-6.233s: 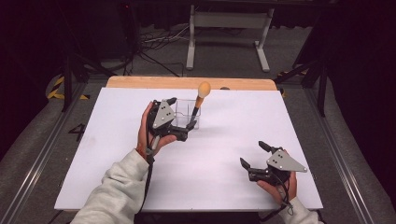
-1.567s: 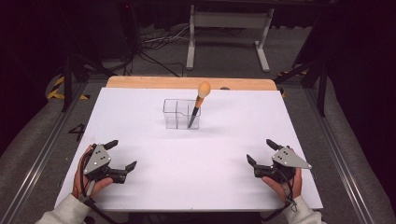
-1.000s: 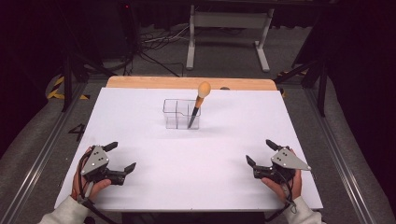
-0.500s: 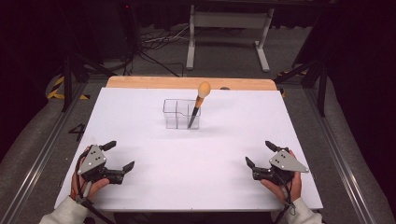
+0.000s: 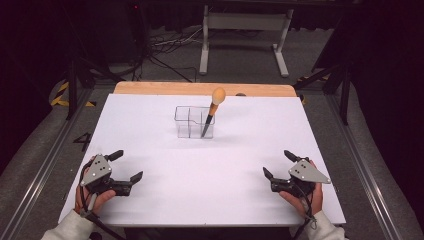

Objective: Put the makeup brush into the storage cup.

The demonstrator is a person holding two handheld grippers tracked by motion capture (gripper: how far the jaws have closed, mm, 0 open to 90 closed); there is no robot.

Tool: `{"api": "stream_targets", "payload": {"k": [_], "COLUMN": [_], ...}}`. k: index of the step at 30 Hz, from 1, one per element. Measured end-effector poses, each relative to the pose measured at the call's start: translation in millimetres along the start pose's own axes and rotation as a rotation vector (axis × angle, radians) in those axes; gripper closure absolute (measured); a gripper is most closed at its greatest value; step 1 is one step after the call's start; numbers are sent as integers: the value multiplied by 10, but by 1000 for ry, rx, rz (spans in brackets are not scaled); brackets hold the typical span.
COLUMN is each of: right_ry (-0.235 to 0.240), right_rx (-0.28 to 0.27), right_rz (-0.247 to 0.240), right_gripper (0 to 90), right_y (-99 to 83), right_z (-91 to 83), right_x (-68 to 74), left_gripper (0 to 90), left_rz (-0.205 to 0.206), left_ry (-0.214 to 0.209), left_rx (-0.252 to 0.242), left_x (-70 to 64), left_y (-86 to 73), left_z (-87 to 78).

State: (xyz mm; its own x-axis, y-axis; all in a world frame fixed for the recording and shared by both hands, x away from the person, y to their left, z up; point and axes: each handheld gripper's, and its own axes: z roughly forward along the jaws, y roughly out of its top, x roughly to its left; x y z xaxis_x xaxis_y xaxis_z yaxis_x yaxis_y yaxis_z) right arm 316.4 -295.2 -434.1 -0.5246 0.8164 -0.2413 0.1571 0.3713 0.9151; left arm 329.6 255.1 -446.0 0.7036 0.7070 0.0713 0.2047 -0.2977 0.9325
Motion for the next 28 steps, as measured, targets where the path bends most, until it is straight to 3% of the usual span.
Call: {"api": "stream_targets", "payload": {"k": [8,28], "right_ry": [1,0], "right_rx": [-8,-8], "right_rz": [32,45], "right_gripper": [112,111], "right_y": [2,-9], "right_z": [-6,-19], "right_x": [-41,-60], "left_gripper": [37,38], "left_rz": [0,-20], "left_ry": [10,9], "left_rx": [-10,-20], "left_x": [17,35], "left_y": [1,11], "left_z": [-22,-20]}}
